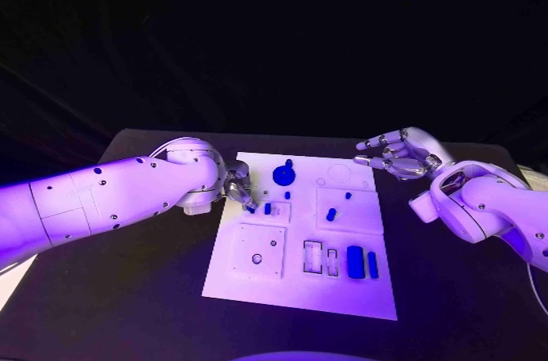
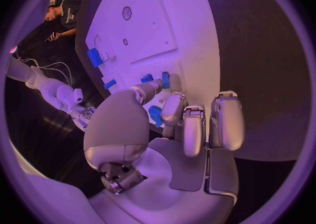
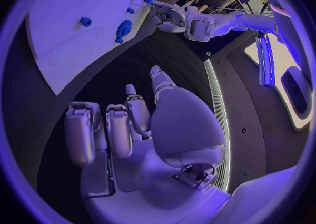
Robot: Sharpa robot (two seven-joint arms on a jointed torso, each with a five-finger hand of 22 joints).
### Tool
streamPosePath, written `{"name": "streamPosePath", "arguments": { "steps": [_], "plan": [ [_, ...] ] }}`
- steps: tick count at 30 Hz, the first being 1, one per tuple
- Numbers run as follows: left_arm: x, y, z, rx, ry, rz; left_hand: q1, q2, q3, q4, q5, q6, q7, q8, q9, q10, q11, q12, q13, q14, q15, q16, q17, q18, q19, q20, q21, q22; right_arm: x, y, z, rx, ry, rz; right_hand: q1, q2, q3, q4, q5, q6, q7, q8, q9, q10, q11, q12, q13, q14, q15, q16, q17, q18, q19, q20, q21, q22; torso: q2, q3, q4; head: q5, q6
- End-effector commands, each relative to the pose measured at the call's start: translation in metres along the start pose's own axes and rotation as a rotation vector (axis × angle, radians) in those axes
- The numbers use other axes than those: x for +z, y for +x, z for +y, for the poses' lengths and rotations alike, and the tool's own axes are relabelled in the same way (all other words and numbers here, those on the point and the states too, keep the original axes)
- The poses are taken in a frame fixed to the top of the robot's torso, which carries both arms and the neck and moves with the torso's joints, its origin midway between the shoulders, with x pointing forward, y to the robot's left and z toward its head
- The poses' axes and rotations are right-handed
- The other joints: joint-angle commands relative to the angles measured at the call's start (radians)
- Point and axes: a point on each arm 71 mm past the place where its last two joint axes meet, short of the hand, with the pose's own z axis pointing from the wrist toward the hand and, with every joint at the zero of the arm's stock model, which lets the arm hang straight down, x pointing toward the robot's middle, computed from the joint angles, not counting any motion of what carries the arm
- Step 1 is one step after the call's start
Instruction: Assemble the parts on the task board
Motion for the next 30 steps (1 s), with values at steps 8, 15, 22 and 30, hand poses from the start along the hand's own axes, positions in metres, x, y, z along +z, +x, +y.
{"name": "streamPosePath", "arguments": {
  "steps": [8,15,22,30],
  "plan": [
    [0.0035,0.0080,-0.0028,-0.008,-0.017,0.059,-0.032,-0.011,-0.022,0.014,-0.001,0.037,-0.018,-0.010,-0.017,0.009,-0.007,0.014,0.014,0.105,-0.007,0.003,0.263,-0.003,0.007,-0.008,0.004,0.069,-0.0004,0.0013,0.0006,0.001,-0.006,0.015,0.000,0.007,-0.006,0.002,0.004,0.008,0.000,0.005,0.001,0.002,-0.005,0.001,0.067,0.083,-0.001,-0.004,0.175,0.006,0.014,-0.003,-0.006,0.060,0.000,-0.0004,0.0011,-0.003,-0.003],
    [0.0036,0.0087,-0.0038,-0.003,-0.017,0.068,-0.047,-0.011,-0.031,0.023,0.000,0.051,-0.022,-0.010,-0.027,0.020,-0.010,0.029,0.032,0.105,-0.009,0.003,0.263,-0.004,0.009,-0.009,0.006,0.072,-0.0006,0.0012,0.0005,0.001,-0.006,0.017,0.000,0.007,-0.006,0.002,0.004,0.008,0.000,0.005,0.001,0.002,-0.005,0.001,0.067,0.083,-0.001,-0.004,0.175,0.006,0.014,-0.003,-0.006,0.060,0.000,-0.0004,0.0011,-0.003,-0.003],
    [0.0034,0.0094,-0.0056,0.001,-0.018,0.071,-0.058,-0.009,-0.036,0.028,0.000,0.063,-0.025,-0.010,-0.037,0.029,-0.012,0.041,0.045,0.105,-0.010,0.003,0.263,-0.006,0.014,-0.010,0.013,0.081,-0.0006,0.0012,0.0004,0.001,-0.006,0.017,0.000,0.007,-0.006,0.002,0.004,0.008,0.000,0.005,0.001,0.002,-0.005,0.001,0.067,0.083,-0.001,-0.004,0.175,0.006,0.014,-0.003,-0.006,0.060,-0.001,-0.0006,0.0009,-0.003,-0.005],
    [0.0034,0.0093,-0.0060,0.000,-0.022,0.067,-0.062,-0.007,-0.038,0.030,0.000,0.068,-0.027,-0.010,-0.042,0.033,-0.013,0.045,0.050,0.105,-0.011,0.003,0.263,-0.007,0.017,-0.011,0.015,0.084,-0.0006,0.0012,0.0005,0.001,-0.007,0.017,0.000,0.007,-0.006,0.002,0.004,0.008,0.000,0.005,0.001,0.002,-0.005,0.001,0.067,0.083,-0.001,-0.004,0.175,0.006,0.014,-0.003,-0.006,0.060,0.000,-0.0005,0.0008,-0.004,-0.009]
  ]
}}
